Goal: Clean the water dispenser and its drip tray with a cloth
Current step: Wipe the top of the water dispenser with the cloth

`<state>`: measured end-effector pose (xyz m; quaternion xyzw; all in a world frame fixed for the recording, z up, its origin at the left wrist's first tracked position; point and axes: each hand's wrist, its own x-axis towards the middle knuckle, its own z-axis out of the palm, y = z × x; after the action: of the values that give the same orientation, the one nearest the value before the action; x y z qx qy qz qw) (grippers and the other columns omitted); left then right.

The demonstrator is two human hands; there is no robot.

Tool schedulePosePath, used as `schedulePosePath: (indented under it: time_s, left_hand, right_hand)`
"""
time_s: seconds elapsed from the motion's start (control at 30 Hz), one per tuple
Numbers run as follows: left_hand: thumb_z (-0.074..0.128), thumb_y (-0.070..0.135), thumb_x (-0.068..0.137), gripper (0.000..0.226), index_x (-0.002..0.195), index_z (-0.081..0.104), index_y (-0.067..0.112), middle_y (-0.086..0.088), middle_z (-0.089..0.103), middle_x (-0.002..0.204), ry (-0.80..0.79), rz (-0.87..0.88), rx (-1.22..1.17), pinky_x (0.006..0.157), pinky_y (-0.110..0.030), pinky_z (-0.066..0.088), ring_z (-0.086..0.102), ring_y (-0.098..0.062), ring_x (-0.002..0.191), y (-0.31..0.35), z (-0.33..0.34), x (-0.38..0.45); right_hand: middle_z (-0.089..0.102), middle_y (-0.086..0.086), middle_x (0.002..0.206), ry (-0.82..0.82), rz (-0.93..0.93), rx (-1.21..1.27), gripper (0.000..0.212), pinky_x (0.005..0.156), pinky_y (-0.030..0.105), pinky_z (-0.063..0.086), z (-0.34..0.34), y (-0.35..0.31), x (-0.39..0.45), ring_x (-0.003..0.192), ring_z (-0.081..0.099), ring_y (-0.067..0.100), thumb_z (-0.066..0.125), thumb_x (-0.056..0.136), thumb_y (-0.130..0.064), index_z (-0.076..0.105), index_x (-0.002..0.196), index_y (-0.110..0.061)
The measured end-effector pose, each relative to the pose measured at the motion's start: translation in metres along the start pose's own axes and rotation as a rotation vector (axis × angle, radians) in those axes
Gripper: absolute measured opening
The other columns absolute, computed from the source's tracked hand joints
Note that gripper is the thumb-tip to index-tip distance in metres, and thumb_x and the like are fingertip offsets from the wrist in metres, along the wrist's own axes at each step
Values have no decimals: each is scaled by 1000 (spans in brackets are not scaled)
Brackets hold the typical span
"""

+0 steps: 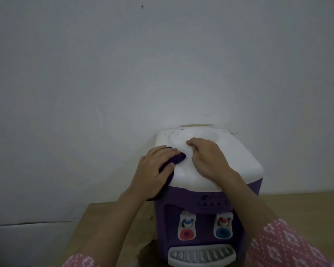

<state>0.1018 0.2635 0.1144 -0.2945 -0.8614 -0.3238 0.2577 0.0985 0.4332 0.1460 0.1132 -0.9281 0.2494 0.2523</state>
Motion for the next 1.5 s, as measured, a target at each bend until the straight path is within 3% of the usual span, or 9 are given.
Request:
schedulePosePath:
  time_s: [0.27,0.43,0.57,0.7,0.83,1.0,1.13,1.27,1.5]
  left_hand:
    - [49,4,87,36,116,64,19,17,55,98,-1,-372,-156,67,7,31,49,1,85,-11,-13,44]
    - [49,17,91,36,123,57,30,22,54,120,-115,-108,-48,101,-26,30,42,-5,114,3,-17,16]
    - [47,19,93,35,122,55,37,25,53,118,-139,-85,-62,105,-44,28,39,-3,117,6,-16,10]
    - [49,13,92,32,115,63,30,18,54,108,-77,-256,-112,103,-33,33,46,-8,115,-1,-11,33]
    - [50,11,91,33,113,66,29,16,60,101,-71,-387,-207,71,-4,38,54,-5,97,-19,-12,52]
    - [48,6,91,35,119,62,21,10,59,111,-84,-372,-190,74,-2,36,52,-6,100,-21,-12,57]
    - [52,4,89,36,119,62,22,19,55,114,-131,-160,-118,82,8,25,41,21,98,-13,-20,33]
    - [56,9,88,36,116,63,30,25,55,111,-157,-54,-57,91,0,25,41,4,106,-4,-18,23]
    - [54,2,85,35,112,67,20,8,63,111,-58,-343,-170,69,9,33,51,-1,98,-21,-15,53]
  right_hand:
    - [62,7,121,11,-2,83,36,100,29,35,-1,4,2,110,54,25,38,91,1,59,120,-6]
    - [65,8,116,22,-10,88,34,94,25,37,-1,4,1,107,57,24,40,90,1,61,116,-6]
    - [65,7,117,27,30,137,34,91,19,36,-1,3,3,109,57,22,41,90,1,62,115,-6]
    - [64,5,119,14,67,169,36,91,18,35,-2,3,4,111,55,20,39,90,0,62,117,-8]
    - [64,5,118,23,70,154,36,86,13,33,-1,3,4,109,56,20,39,89,0,62,117,-8]
    - [65,4,118,13,40,142,36,89,17,36,-2,5,4,107,57,20,40,90,0,63,116,-9]
    - [65,4,118,4,25,135,36,96,26,39,-1,5,6,109,56,22,39,89,1,63,114,-9]
    - [64,3,119,13,51,189,36,94,18,36,-1,6,6,112,55,18,40,89,2,63,115,-8]
    - [63,4,120,-2,74,242,37,89,22,44,-3,6,6,106,57,18,39,90,1,62,117,-10]
